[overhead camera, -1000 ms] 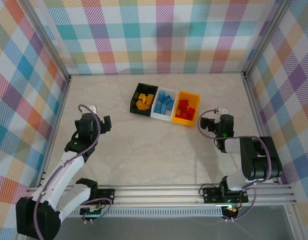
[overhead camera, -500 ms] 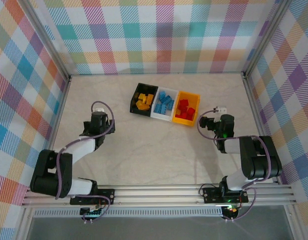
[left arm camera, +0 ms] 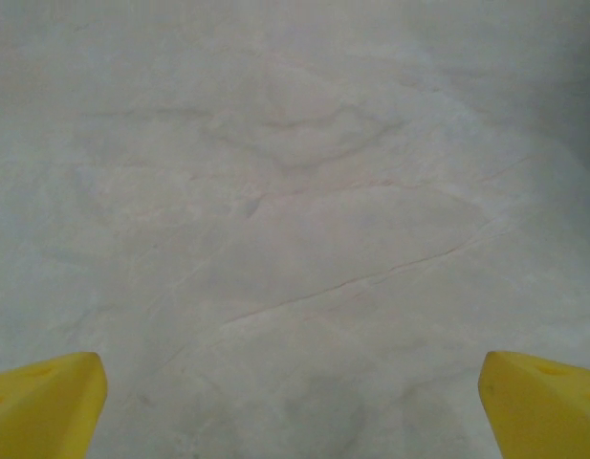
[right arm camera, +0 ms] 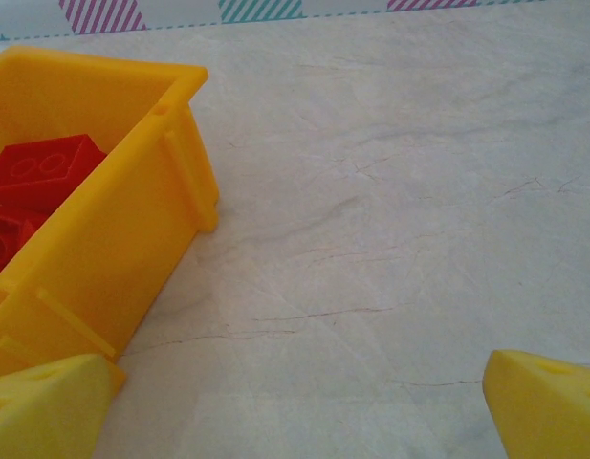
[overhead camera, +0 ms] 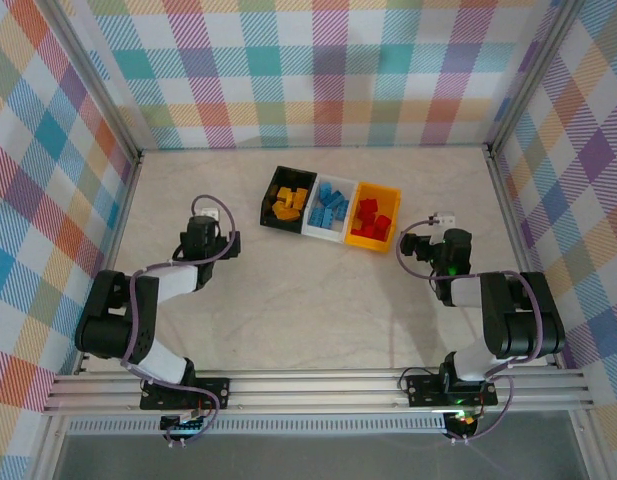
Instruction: Sort the legos into containers by color
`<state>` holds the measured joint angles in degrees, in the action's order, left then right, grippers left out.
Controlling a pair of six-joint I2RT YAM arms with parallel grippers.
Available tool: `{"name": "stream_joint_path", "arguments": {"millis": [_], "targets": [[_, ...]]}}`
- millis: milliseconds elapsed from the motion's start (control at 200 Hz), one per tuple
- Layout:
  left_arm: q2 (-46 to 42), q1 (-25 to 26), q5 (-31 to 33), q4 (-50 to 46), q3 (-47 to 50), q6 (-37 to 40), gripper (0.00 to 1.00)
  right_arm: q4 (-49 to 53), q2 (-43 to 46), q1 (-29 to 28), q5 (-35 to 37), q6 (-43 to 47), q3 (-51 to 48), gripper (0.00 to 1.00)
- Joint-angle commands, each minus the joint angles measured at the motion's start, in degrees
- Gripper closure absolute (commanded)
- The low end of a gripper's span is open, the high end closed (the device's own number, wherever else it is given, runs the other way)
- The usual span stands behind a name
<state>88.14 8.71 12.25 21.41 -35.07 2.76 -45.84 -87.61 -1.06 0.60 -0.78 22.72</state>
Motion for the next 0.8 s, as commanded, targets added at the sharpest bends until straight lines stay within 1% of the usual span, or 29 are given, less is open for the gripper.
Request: {"name": "stream_joint_path", "arguments": {"millis": [0,80,160,315,390,465,485,510,545,575,650,735,795], "targets": [[-0.5,-1.6,-5.3,7.8,2.0,2.2,0.00,-1.2,-0.2,0.6,-1.7,0.3,1.0,0.00],[-1.4,-2.1,-6.1,14.4,6.1,1.8,0.00,-1.1,-0.2,0.7,-1.8,0.3,1.0,0.00],[-2.2,-2.6,-7.5,18.5,9.2,1.8,0.00,-1.1,-0.2,0.6,-1.8,0.3,1.1,0.00],[-2.4,-3.0,-10.1,24.3,12.7,2.4,0.00,-0.9,-0.1,0.7,-1.9,0.3,1.1,0.00],[-1.5,-3.0,-9.7,26.6,13.4,2.3,0.00,-1.0,-0.2,0.7,-1.9,0.3,1.1,0.00],[1.3,-3.0,-4.5,27.9,12.5,0.3,0.00,-1.0,-0.2,0.6,-1.9,0.3,1.1,0.00],[1.6,-3.1,-2.9,26.9,11.5,-0.3,0.00,-1.1,-0.2,0.7,-1.9,0.3,1.0,0.00],[1.1,-3.9,-3.9,24.1,10.9,-1.3,0.00,-1.1,-0.2,0.8,-1.9,0.3,1.0,0.00],[1.6,-4.6,-4.8,25.5,11.2,-1.8,0.00,-1.2,-0.2,0.7,-1.9,0.3,1.0,0.00],[1.2,-4.5,-4.8,24.2,10.9,-1.8,0.00,-1.2,-0.2,0.7,-1.8,0.3,0.9,0.00],[1.3,-4.6,-4.8,24.6,11.0,-1.7,0.00,-1.9,-0.1,0.7,-2.8,0.7,0.5,0.00],[1.4,-4.6,-4.7,25.0,11.2,-1.7,0.00,-5.0,0.2,0.6,-6.4,2.4,-1.3,0.00],[1.4,-4.5,-4.8,24.9,11.1,-1.7,0.00,-8.1,0.4,0.6,-6.7,2.5,-3.4,0.00]]}}
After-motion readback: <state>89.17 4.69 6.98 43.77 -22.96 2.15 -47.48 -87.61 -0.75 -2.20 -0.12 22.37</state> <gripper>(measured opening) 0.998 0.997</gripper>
